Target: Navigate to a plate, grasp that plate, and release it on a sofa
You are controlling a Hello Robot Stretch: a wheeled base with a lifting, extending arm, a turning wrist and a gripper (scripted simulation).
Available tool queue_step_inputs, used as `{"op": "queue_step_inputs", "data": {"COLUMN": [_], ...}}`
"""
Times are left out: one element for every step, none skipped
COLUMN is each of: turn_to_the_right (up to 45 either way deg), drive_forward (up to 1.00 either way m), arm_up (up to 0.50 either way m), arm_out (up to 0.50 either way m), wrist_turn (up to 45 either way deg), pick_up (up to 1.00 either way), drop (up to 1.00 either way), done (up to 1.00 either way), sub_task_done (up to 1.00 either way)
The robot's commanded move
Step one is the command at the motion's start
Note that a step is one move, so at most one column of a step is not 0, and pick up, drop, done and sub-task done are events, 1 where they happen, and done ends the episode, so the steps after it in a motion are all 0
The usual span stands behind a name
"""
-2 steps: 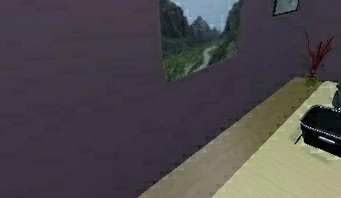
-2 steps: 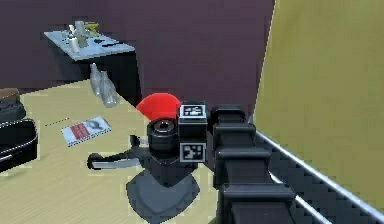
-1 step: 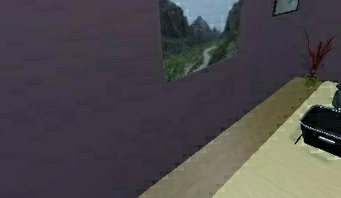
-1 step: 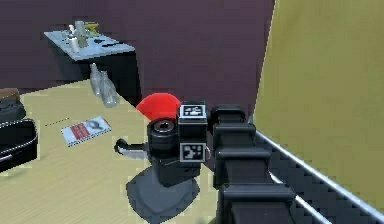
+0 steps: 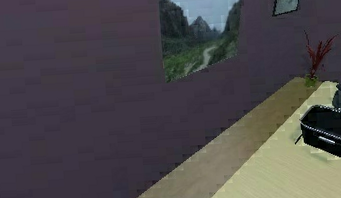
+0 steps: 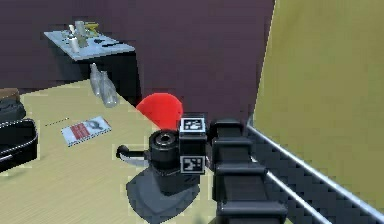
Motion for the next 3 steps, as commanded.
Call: {"op": "queue_step_inputs", "data": {"turn_to_the_right": [0.0,0.0,0.0], "drive_forward": [0.0,0.0,0.0], "arm_up": [-0.32,0.0,0.1], "arm_out": [0.0,0.0,0.0], "wrist_turn": [0.0,0.0,0.0], "pick_up": [0.0,1.0,0.0], "drop": [0.0,0.0,0.0], "done": [0.0,0.0,0.0], "sub_task_done": [0.0,0.0,0.0]}}
